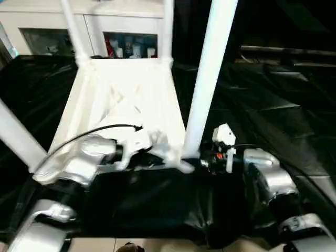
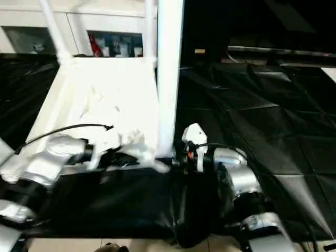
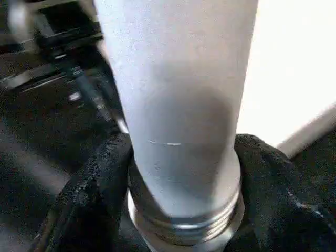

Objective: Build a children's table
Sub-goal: Rotate leg to tighten

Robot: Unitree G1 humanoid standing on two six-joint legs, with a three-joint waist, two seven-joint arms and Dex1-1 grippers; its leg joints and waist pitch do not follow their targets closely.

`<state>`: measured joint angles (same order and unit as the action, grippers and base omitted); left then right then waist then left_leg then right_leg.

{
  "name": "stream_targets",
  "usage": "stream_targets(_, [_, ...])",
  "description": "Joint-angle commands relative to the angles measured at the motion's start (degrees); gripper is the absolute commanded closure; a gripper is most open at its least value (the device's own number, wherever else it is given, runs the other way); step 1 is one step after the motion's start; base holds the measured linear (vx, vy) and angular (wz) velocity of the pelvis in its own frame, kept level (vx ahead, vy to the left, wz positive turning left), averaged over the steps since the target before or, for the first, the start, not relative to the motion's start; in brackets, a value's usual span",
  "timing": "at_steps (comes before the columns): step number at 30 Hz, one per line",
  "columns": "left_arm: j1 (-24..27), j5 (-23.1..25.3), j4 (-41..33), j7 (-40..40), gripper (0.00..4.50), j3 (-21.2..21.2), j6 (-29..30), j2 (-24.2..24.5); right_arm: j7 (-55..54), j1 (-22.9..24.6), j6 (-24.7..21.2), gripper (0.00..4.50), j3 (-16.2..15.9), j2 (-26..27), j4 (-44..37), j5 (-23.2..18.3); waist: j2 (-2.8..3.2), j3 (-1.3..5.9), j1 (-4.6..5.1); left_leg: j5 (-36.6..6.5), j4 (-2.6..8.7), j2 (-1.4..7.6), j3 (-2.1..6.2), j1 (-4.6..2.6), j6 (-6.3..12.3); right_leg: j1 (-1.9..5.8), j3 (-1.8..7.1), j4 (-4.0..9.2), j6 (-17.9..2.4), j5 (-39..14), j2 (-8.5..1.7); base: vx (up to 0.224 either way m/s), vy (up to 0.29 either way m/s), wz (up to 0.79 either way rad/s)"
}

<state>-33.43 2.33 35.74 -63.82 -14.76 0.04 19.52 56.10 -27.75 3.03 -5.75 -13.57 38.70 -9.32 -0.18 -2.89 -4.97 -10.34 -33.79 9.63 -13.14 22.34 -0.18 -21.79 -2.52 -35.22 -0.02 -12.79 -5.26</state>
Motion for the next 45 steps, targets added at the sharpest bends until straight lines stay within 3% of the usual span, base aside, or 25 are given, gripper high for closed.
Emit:
stream_targets(1, [-0.66,2.13,3.28,7.24,4.50,-0.79,1.78,-3.14,-8.39,0.86,-0.35,1.78,-0.93,2.35,3.21,3.63,-0.19,1.85,0.51,-22.00,5.32,4.59,3.16,-2.45,-3.27,-0.06,2.82,5.89,-10.98,-23.13,-5.02,-0.059,0.004,-0.06])
stream_targets(2, [-1.15,2.61,3.98,9.15,4.50,-0.87,2.17,-4.24,-11.54,0.89,-0.54,1.78,-0.32,3.26,3.95,3.93,0.08,1.78,0.67,-24.87,5.60,4.65,3.73,-2.69,-4.67,-0.01,2.72,6.19,-9.37,-27.41,-5.18,-0.059,0.004,-0.06])
stream_targets(3, [-1.74,3.17,4.57,11.24,4.50,-1.27,2.71,-6.11,-16.18,0.71,-0.96,1.78,0.26,4.76,4.95,4.65,-0.11,1.89,0.83,-25.42,5.79,4.69,3.86,-2.62,-5.02,0.15,2.65,6.26,-8.74,-27.92,-5.09,0.000,0.000,0.00])
stream_targets(4, [-2.43,3.80,5.27,13.70,4.50,-1.70,3.24,-8.19,-20.55,0.38,-1.51,1.79,0.31,6.13,5.89,5.76,0.30,1.94,0.90,-25.64,5.94,4.69,4.04,-2.55,-5.41,0.07,2.68,6.19,-8.39,-27.57,-5.04,0.000,0.000,0.00])
stream_targets(5, [-2.93,4.26,5.83,15.05,4.50,-2.37,3.66,-9.84,-23.76,0.01,-1.81,1.79,-0.01,7.28,6.70,6.88,0.20,1.91,1.30,-27.61,6.15,4.56,4.03,-2.93,-6.70,-0.50,2.67,6.19,-8.07,-25.65,-4.45,0.000,0.000,0.00])
stream_targets(9, [-4.19,4.74,7.04,14.98,4.50,-4.24,3.77,-13.95,-26.37,-1.21,-0.70,1.79,-1.94,9.98,8.29,8.76,0.27,2.02,1.59,-29.37,6.01,4.31,4.03,-3.13,-5.55,-0.68,2.85,6.79,-7.92,-25.08,-4.66,0.000,0.000,0.00])
stream_targets(10, [-4.39,4.73,7.26,14.90,4.50,-4.24,3.68,-14.14,-26.04,-1.47,-0.38,1.10,-1.58,10.20,8.39,8.26,0.31,2.02,1.56,-29.18,6.03,4.34,4.03,-3.11,-5.31,-0.70,2.88,6.83,-7.93,-24.67,-4.68,0.000,0.000,0.00])
stream_targets(11, [-4.57,4.72,7.45,14.84,4.50,-4.24,3.60,-14.30,-25.75,-1.71,-0.10,1.10,-1.26,10.40,8.49,7.83,1.46,1.99,1.47,-29.44,6.12,4.33,4.16,-3.20,-5.50,-0.75,2.94,6.75,-8.04,-23.98,-4.65,0.000,0.000,0.00])
stream_targets(12, [-4.87,4.67,7.67,14.55,4.50,-4.16,3.57,-14.35,-25.38,-2.07,0.29,1.10,-0.64,10.67,8.66,7.09,0.97,1.99,1.85,-30.09,6.28,4.33,4.04,-3.14,-5.59,-0.64,2.73,6.82,-8.30,-22.69,-4.34,0.000,0.000,0.00])
stream_targets(15, [-4.95,4.12,7.43,12.46,4.50,-3.22,3.64,-12.91,-19.74,-2.32,1.41,0.79,-0.51,9.76,6.84,5.16,0.53,2.08,1.78,-29.46,6.30,4.32,3.94,-2.95,-4.74,-0.42,2.88,6.60,-9.26,-20.51,-4.46,0.000,0.000,0.00])
stream_targets(16, [-4.91,4.07,7.38,12.25,4.50,-3.15,3.63,-12.77,-19.39,-2.32,1.52,0.69,-0.59,9.62,6.72,5.13,0.69,2.14,1.68,-28.96,6.30,4.39,3.99,-2.91,-4.60,-0.32,2.87,6.53,-9.36,-20.05,-4.56,0.000,0.000,0.00])
stream_targets(17, [-4.06,3.27,6.13,9.38,4.50,-2.47,3.54,-10.73,-13.61,-2.04,2.50,0.69,-1.40,7.45,5.08,4.35,0.15,2.27,1.60,-26.92,6.20,4.40,3.73,-2.70,-3.54,-0.08,2.88,6.41,-9.80,-18.13,-4.61,0.000,0.000,0.00])
stream_targets(19, [-2.89,2.28,4.50,5.99,4.50,-2.06,3.14,-8.36,-7.32,-1.72,2.80,0.69,-1.89,5.10,3.80,3.17,0.15,2.41,1.47,-23.51,6.06,4.44,3.54,-2.27,-2.08,0.34,2.93,6.07,-10.56,-14.92,-4.73,0.000,0.000,0.00])
stream_targets(20, [-2.59,2.02,4.11,5.15,4.50,-1.99,3.02,-7.80,-5.97,-1.66,2.80,0.69,-1.94,4.57,3.58,2.89,-0.24,2.50,1.43,-22.05,5.97,4.42,3.49,-2.08,-1.33,0.62,2.83,5.93,-10.83,-13.85,-4.72,0.000,0.000,0.00])
stream_targets(21, [-1.95,1.50,3.35,3.27,4.50,-1.87,2.71,-6.49,-3.12,-1.59,2.71,0.69,-2.07,3.42,3.18,2.30,-0.33,2.71,1.24,-17.74,5.62,4.56,3.28,-1.66,1.10,1.06,2.73,5.47,-11.90,-10.82,-4.80,0.056,-0.026,-0.03])
stream_targets(23, [-1.43,1.33,2.87,1.82,4.50,-1.92,1.70,-5.20,-0.82,-1.53,2.74,0.69,-2.30,2.35,2.72,1.93,-0.11,2.65,1.09,-16.45,5.40,4.49,3.02,-1.73,1.85,0.88,2.71,5.42,-12.69,-10.50,-4.72,0.055,-0.038,-0.01])
stream_targets(24, [-0.62,1.30,2.42,-0.26,4.50,-1.83,-0.56,-2.87,3.05,-1.56,2.52,0.69,-2.78,0.40,2.04,1.63,-0.34,3.15,0.78,-12.31,4.97,4.59,2.80,-1.39,3.07,1.50,2.44,4.67,-13.60,-6.33,-4.58,0.057,-0.045,-0.01])
stream_targets(28, [0.13,0.93,2.05,-3.02,4.50,-1.54,-2.39,-0.41,6.90,-1.78,2.58,0.69,-3.39,-1.54,1.80,1.90,-0.70,3.22,0.24,-6.24,4.13,4.46,2.26,-1.24,6.19,1.30,2.21,3.59,-15.48,1.44,-4.32,0.027,-0.020,-0.01])
stream_targets(31, [2.27,-3.46,-2.93,-12.17,4.50,-0.45,0.94,3.97,12.43,-3.21,2.08,0.69,-3.04,-3.32,2.53,1.13,-1.04,3.32,-0.45,-6.54,3.92,4.64,2.15,-1.35,5.70,1.24,2.21,3.11,-16.23,-0.03,-4.32,0.000,0.000,0.00])
stream_targets(33, [2.46,-4.17,-3.62,-13.46,4.50,-0.38,1.42,4.76,13.55,-3.72,2.07,0.69,-3.14,-3.41,2.85,0.82,-0.59,3.53,-0.47,-5.05,3.83,4.74,2.09,-1.68,5.59,1.04,2.10,2.69,-16.65,2.04,-3.98,0.000,0.000,0.00])
stream_targets(35, [2.46,-4.55,-3.70,-14.09,4.50,-0.39,1.40,5.16,14.31,-4.09,1.88,0.69,-3.32,-3.32,3.04,0.58,-0.61,3.68,-0.37,-3.06,3.53,4.61,2.05,-1.61,6.26,0.99,2.00,2.14,-17.34,5.95,-3.67,0.000,0.000,0.00])
stream_targets(36, [2.50,-4.72,-3.64,-14.36,4.50,-0.37,1.11,5.36,14.94,-4.25,1.72,0.69,-3.47,-3.13,3.12,0.39,-0.96,3.75,-0.37,-2.21,3.31,4.54,2.03,-1.37,6.81,0.97,1.95,1.84,-17.67,7.49,-3.67,0.000,0.000,0.00])
stream_targets(38, [2.35,-4.54,-3.22,-14.15,4.50,-0.26,0.67,5.28,15.34,-4.36,1.68,0.95,-3.61,-2.85,3.33,0.32,-0.88,3.44,-0.34,-4.11,3.42,4.54,1.94,-1.24,6.62,0.82,2.00,2.19,-17.56,5.16,-3.87,0.000,0.000,0.00])
stream_targets(41, [2.55,-4.73,-3.44,-13.89,4.50,-0.28,0.94,5.31,16.28,-4.07,1.54,1.14,-3.77,-2.50,3.09,0.21,-1.02,3.26,-0.39,-7.85,3.69,4.69,1.97,-1.50,4.38,0.75,2.23,2.74,-16.58,-0.83,-4.08,0.000,0.000,0.00])
stream_targets(45, [2.87,-4.83,-3.88,-13.92,4.50,-0.33,1.38,5.12,17.39,-3.44,1.13,1.46,-3.84,-2.56,2.28,-0.12,-0.90,3.10,-0.28,-7.90,3.75,4.61,2.00,-1.42,3.65,0.70,2.34,2.82,-16.02,-1.82,-4.02,0.000,0.000,0.00])
